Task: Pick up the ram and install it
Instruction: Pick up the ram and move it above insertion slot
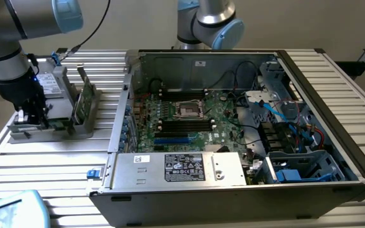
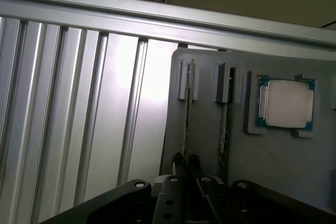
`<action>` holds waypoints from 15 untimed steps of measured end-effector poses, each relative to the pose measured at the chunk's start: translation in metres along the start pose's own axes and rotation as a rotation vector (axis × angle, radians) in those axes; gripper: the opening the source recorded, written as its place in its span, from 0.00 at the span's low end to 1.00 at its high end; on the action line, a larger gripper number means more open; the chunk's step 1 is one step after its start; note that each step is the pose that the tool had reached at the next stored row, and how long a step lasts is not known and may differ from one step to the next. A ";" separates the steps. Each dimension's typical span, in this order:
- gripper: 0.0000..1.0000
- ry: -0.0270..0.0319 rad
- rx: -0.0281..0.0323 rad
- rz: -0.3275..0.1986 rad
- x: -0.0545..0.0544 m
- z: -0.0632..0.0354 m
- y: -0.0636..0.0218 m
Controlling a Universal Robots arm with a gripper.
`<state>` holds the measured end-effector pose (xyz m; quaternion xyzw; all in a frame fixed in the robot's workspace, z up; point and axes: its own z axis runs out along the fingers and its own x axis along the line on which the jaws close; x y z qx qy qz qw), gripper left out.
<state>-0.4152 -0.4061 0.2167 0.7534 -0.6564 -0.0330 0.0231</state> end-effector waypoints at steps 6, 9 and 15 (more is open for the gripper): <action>0.14 0.0000 -0.0002 0.000 0.000 -0.0171 0.0014; 0.14 0.0000 -0.0001 0.000 -0.001 -0.0308 0.0024; 0.14 0.0000 0.0000 0.000 -0.001 -0.0583 0.0023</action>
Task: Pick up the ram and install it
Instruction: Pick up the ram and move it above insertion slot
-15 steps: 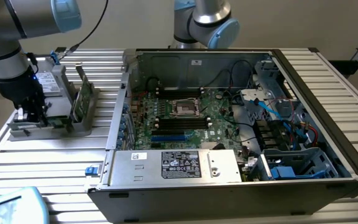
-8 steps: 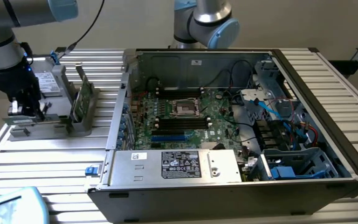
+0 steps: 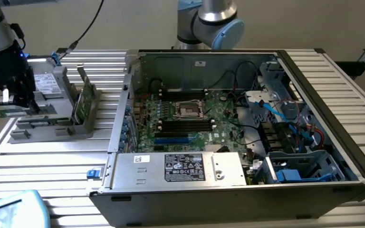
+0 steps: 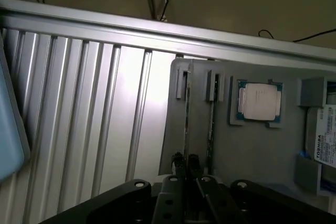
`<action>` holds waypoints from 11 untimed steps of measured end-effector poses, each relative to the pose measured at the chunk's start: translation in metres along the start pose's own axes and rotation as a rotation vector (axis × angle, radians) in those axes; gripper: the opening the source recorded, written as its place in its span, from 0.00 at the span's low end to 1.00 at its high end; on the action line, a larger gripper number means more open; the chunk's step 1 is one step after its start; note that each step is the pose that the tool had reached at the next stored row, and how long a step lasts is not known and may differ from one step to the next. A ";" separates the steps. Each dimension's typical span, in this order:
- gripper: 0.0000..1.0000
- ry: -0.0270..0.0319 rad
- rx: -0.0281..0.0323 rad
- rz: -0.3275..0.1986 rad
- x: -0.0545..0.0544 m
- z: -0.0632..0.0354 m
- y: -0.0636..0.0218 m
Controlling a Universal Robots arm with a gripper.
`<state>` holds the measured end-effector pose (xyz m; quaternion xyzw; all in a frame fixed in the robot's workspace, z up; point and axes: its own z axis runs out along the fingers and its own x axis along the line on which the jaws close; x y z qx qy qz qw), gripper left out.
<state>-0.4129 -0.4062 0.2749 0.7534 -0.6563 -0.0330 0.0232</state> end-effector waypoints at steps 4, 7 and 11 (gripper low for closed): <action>0.14 0.0000 0.0002 0.000 0.001 -0.0186 -0.0079; 0.14 0.0000 0.0000 0.000 0.002 -0.0335 -0.0172; 0.14 0.0001 -0.0001 0.000 0.004 -0.0530 -0.0296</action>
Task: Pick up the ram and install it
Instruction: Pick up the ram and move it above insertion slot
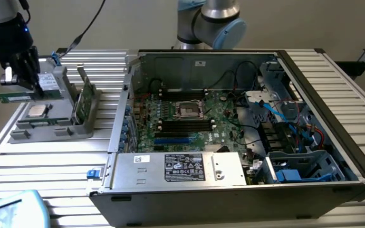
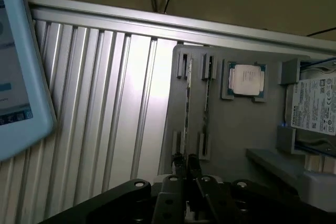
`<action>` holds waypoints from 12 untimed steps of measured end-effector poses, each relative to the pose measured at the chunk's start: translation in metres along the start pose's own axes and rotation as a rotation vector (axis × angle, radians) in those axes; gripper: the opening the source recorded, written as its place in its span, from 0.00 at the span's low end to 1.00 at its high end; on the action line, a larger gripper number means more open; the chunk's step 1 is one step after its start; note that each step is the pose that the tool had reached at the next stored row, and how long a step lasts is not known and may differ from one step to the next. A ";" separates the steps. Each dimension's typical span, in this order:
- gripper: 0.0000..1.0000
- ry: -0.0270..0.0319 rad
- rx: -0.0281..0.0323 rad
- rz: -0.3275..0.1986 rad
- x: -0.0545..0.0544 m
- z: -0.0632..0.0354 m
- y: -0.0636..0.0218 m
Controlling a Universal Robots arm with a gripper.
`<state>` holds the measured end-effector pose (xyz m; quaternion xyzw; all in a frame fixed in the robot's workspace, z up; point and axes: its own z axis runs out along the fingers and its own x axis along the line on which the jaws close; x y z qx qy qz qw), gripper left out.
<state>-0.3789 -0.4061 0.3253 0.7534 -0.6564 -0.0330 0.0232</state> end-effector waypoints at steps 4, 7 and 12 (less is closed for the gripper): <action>0.14 -0.0001 0.0002 0.000 0.002 -0.0190 -0.0125; 0.14 -0.0001 0.0001 0.000 0.003 -0.0334 -0.0216; 0.14 -0.0001 0.0001 0.000 0.005 -0.0578 -0.0372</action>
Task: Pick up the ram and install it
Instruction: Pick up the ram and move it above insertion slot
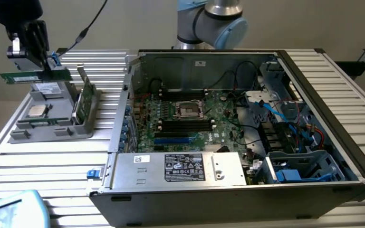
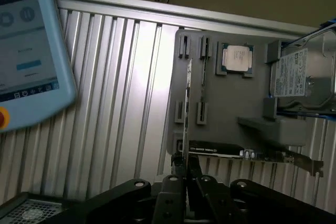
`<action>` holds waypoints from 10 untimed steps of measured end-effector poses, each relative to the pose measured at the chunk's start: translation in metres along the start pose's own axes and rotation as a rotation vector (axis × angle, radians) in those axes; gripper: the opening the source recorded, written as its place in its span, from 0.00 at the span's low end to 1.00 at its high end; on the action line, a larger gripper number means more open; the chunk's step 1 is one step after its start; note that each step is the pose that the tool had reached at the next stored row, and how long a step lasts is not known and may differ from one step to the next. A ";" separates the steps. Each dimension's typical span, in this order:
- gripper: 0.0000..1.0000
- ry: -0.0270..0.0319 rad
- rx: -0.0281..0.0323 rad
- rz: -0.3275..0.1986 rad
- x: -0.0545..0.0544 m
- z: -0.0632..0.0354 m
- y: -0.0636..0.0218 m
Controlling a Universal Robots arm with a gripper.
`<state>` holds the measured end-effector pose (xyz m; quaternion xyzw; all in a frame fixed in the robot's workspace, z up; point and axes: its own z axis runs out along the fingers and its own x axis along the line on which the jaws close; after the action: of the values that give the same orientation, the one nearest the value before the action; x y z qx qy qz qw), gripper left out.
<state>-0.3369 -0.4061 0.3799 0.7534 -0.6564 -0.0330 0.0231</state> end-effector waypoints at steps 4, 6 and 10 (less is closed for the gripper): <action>0.14 -0.0002 0.0000 0.000 0.002 -0.0190 -0.0138; 0.14 -0.0007 0.0000 0.000 0.003 -0.0268 -0.0217; 0.14 -0.0011 -0.0007 0.000 0.005 -0.0413 -0.0374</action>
<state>-0.2960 -0.4061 0.4181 0.7533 -0.6564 -0.0337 0.0230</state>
